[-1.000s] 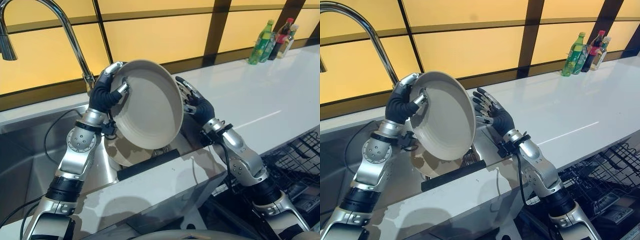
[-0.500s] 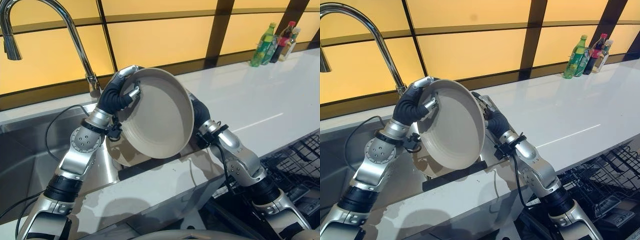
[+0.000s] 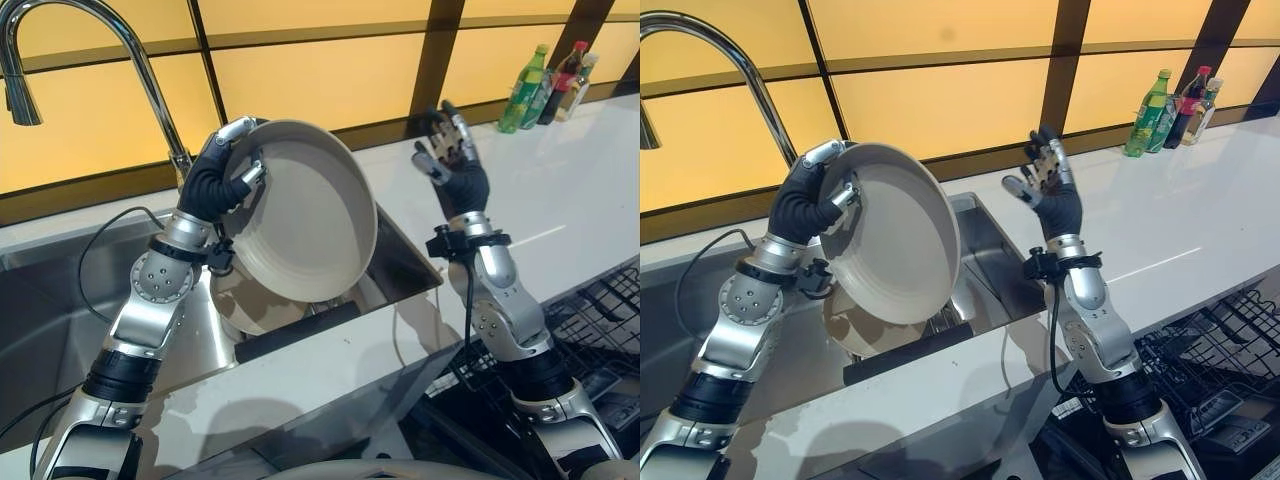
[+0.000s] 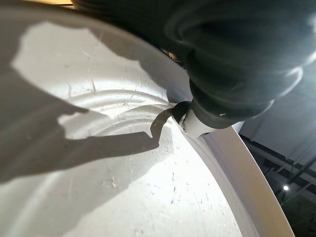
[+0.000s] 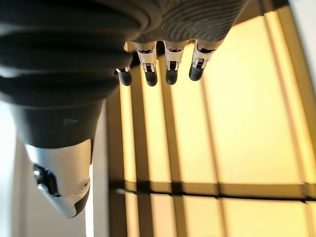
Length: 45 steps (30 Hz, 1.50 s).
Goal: Pick up plates and place into dishwasher.
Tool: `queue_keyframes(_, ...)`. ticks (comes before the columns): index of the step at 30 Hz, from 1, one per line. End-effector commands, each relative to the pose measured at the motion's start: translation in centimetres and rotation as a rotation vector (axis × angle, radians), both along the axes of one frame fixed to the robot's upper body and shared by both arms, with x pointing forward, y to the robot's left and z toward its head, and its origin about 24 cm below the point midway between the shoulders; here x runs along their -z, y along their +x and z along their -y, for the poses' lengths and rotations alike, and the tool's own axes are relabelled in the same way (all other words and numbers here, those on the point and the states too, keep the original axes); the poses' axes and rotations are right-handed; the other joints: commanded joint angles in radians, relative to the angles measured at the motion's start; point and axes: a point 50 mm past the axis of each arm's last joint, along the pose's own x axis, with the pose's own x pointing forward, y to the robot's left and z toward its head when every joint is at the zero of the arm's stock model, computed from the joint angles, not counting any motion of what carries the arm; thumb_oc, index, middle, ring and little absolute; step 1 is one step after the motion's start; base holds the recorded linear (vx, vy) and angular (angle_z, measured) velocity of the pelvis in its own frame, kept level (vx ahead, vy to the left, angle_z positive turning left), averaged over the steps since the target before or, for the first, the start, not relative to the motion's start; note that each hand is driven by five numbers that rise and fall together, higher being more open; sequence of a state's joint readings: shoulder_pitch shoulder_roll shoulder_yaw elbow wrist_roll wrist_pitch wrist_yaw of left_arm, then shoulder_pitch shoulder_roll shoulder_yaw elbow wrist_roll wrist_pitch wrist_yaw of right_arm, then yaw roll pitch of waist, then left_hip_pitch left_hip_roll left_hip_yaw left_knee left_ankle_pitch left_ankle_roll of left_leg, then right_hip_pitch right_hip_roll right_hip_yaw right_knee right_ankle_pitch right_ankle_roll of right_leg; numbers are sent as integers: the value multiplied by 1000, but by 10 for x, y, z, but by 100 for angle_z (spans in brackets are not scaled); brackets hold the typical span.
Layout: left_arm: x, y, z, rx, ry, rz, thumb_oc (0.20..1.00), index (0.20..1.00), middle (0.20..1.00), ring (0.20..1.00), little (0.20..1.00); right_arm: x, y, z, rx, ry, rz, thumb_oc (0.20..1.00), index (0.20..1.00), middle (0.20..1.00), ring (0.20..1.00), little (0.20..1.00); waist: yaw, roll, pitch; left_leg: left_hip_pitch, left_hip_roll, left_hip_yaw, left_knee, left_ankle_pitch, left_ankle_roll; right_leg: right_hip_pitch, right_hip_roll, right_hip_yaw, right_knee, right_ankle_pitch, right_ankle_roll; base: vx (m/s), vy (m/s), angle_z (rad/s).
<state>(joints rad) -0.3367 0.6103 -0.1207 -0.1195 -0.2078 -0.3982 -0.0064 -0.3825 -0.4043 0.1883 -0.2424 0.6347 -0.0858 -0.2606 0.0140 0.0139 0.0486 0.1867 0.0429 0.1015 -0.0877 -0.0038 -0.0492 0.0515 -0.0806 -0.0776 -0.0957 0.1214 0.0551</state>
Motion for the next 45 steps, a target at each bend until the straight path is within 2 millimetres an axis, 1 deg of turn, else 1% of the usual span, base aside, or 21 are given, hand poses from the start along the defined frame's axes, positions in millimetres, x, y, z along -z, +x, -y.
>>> queue_keyframes(1, -14, 6, -17, -106, 31, 79, 200, 200, 200, 200, 200, -41, -13, -2, -92, 80, 205, 1000, 1000, 1000, 1000, 1000, -10, -16, -58, -70, 26, -21, 0, 5, -21, 70, -67, -67, 26, -89, 72, -3, -7, -8)
queue_keyframes(5, -11, 10, -19, -127, 41, 68, 200, 200, 200, 200, 200, -39, -13, -7, -131, 82, 194, 1000, 1000, 1000, 1000, 1000, -14, -16, -60, -69, 28, -18, 0, 6, -22, 70, -68, -66, 25, -88, 71, -5, -7, -5)
queue_keyframes(8, -9, 17, -21, -148, 38, 52, 200, 200, 200, 200, 200, -37, -10, -10, -171, 90, 170, 1000, 1000, 1000, 1000, 1000, -20, -16, -63, -70, 29, -12, 0, 8, -22, 69, -67, -65, 24, -87, 71, -3, -5, -1)
queue_keyframes(11, -5, 21, -20, -149, 19, 38, 200, 200, 200, 200, 200, -33, -8, -20, -244, 58, 132, 1000, 1000, 1000, 1000, 1000, -25, -16, -65, -70, 30, -9, 0, 8, -22, 66, -67, -62, 25, -86, 71, 0, 0, 0)
queue_keyframes(15, -2, 21, -8, -100, 25, 49, 200, 200, 200, 200, 200, -24, -8, -40, -383, 11, 77, 1000, 1000, 1000, 1000, 1000, -25, -21, -67, -70, 32, -9, 0, 10, -21, 66, -65, -59, 24, -85, 68, 0, 0, 0)
queue_keyframes(20, -2, 25, 3, -59, 10, 47, 200, 200, 200, 200, 200, -14, -5, -55, -462, -32, -8, 1000, 1000, 1000, 1000, 1000, -27, -29, -70, -68, 36, -5, 0, 10, -22, 67, -61, -58, 24, -86, 66, 0, 0, 0)
queue_keyframes(25, -2, 22, 14, -21, 4, 54, 200, 200, 200, 200, 200, 3, -6, -73, -563, -94, -121, 1000, 1000, 1000, 1000, 1000, -27, -34, -70, -69, 37, -6, 0, 13, -22, 65, -58, -54, 23, -85, 64, 0, -7, -7)
queue_keyframes(31, -5, 20, 27, 24, -5, 69, 200, 200, 200, 200, 200, 15, -5, -89, -577, -179, -187, 1000, 1000, 1000, 1000, 1000, -19, -36, -68, -70, 36, -12, 0, 16, -23, 69, -57, -60, 23, -87, 60, 0, -2, -4)
queue_keyframes(34, -7, 18, 31, 38, 9, 81, 200, 200, 200, 200, 200, 18, -5, -93, -570, -227, -200, 1000, 1000, 1000, 1000, 1000, -15, -37, -67, -72, 34, -18, 0, 17, -23, 70, -57, -61, 22, -87, 60, 0, 0, 0)
queue_keyframes(36, -9, 16, 32, 42, 18, 90, 200, 200, 200, 200, 200, 23, -5, -95, -569, -283, -233, 1000, 1000, 1000, 1000, 1000, -12, -39, -67, -75, 32, -22, 0, 17, -23, 70, -58, -62, 22, -88, 61, 0, 0, 0)
queue_keyframes(40, -14, 15, 29, 38, 10, 94, 200, 200, 200, 200, 200, 28, -8, -98, -645, -337, -264, 1000, 1000, 1000, 1000, 1000, -6, -43, -66, -79, 28, -30, 0, 17, -23, 69, -60, -70, 24, -89, 62, -3, 2, 1)
queue_keyframes(45, -13, 16, 31, 34, 8, 93, 200, 200, 200, 200, 200, 37, -13, -108, -761, -380, -318, 1000, 1000, 1000, 1000, 1000, 2, -50, -65, -78, 22, -44, 0, 15, -21, 73, -62, -74, 26, -90, 63, -5, 7, 3)
